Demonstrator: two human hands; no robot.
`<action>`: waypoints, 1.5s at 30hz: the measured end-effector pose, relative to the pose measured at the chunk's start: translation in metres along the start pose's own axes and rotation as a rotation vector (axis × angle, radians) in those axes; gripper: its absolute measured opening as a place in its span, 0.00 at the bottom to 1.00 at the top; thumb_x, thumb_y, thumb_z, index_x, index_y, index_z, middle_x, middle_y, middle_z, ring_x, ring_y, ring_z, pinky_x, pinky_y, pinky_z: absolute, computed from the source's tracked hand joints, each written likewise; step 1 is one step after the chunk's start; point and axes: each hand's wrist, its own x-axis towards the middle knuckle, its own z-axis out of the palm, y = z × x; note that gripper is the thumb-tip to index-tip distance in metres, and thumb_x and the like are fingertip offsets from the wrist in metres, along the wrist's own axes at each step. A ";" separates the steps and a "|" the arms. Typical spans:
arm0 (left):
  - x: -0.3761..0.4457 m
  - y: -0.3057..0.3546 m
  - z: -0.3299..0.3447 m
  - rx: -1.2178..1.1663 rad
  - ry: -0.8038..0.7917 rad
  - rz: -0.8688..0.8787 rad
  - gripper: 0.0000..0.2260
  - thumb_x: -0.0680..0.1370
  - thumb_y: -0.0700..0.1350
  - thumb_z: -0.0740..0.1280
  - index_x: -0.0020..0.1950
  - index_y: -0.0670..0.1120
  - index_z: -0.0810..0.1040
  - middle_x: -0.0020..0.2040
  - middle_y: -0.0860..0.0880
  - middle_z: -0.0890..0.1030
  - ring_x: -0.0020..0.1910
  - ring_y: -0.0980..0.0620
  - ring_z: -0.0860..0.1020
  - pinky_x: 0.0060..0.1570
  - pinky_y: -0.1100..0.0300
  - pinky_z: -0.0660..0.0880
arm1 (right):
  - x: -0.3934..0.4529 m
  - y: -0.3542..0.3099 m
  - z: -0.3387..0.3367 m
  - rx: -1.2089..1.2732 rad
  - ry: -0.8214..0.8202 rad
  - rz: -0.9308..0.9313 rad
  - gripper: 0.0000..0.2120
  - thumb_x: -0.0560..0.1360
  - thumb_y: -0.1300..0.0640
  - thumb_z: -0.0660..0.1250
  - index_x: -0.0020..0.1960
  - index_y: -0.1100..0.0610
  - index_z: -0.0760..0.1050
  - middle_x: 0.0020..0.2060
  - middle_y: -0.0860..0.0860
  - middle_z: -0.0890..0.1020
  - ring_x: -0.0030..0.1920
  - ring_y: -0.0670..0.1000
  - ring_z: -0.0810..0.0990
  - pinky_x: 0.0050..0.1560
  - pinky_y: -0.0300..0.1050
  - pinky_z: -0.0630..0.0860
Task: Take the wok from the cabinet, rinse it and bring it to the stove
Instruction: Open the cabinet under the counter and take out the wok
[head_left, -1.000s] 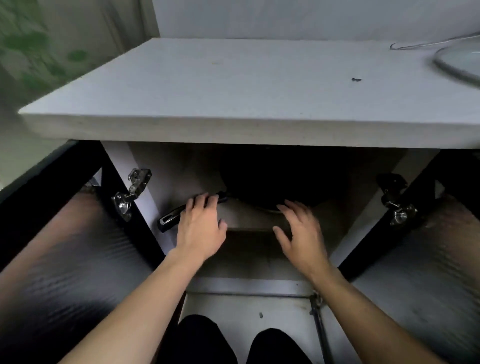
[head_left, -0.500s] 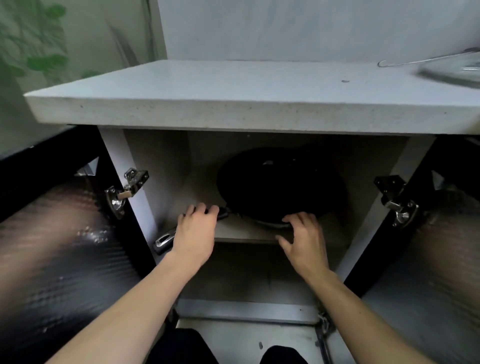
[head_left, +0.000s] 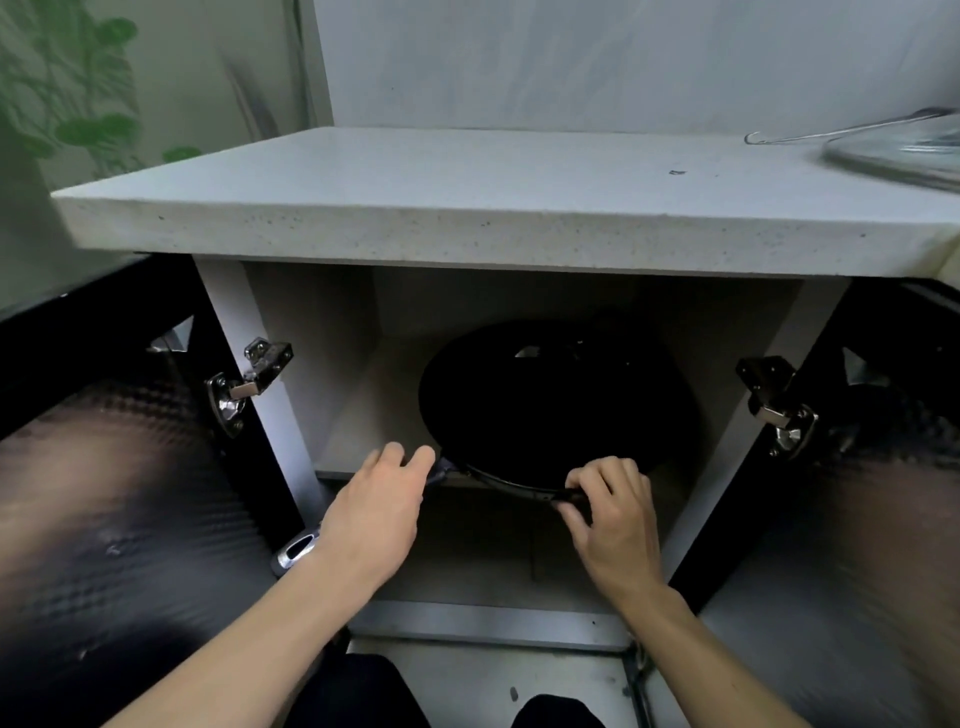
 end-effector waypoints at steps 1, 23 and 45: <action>0.001 -0.001 0.000 0.001 0.005 0.003 0.12 0.77 0.42 0.65 0.57 0.49 0.64 0.47 0.50 0.66 0.44 0.51 0.66 0.35 0.58 0.69 | 0.000 0.000 0.001 -0.001 0.006 -0.005 0.17 0.63 0.61 0.80 0.46 0.56 0.76 0.42 0.51 0.74 0.45 0.52 0.71 0.44 0.44 0.67; -0.056 0.034 -0.223 -0.027 -0.485 -0.210 0.08 0.79 0.46 0.64 0.57 0.49 0.71 0.52 0.49 0.73 0.52 0.49 0.75 0.40 0.58 0.71 | 0.077 -0.110 -0.183 0.064 -0.741 0.250 0.17 0.63 0.54 0.80 0.41 0.52 0.72 0.38 0.42 0.69 0.41 0.48 0.71 0.42 0.43 0.68; -0.146 0.083 -0.461 -0.075 -0.607 -0.305 0.05 0.76 0.43 0.64 0.44 0.53 0.71 0.43 0.53 0.73 0.39 0.53 0.74 0.34 0.55 0.76 | 0.155 -0.208 -0.412 0.171 -1.026 0.209 0.17 0.67 0.50 0.76 0.39 0.47 0.66 0.41 0.43 0.72 0.43 0.46 0.71 0.45 0.42 0.74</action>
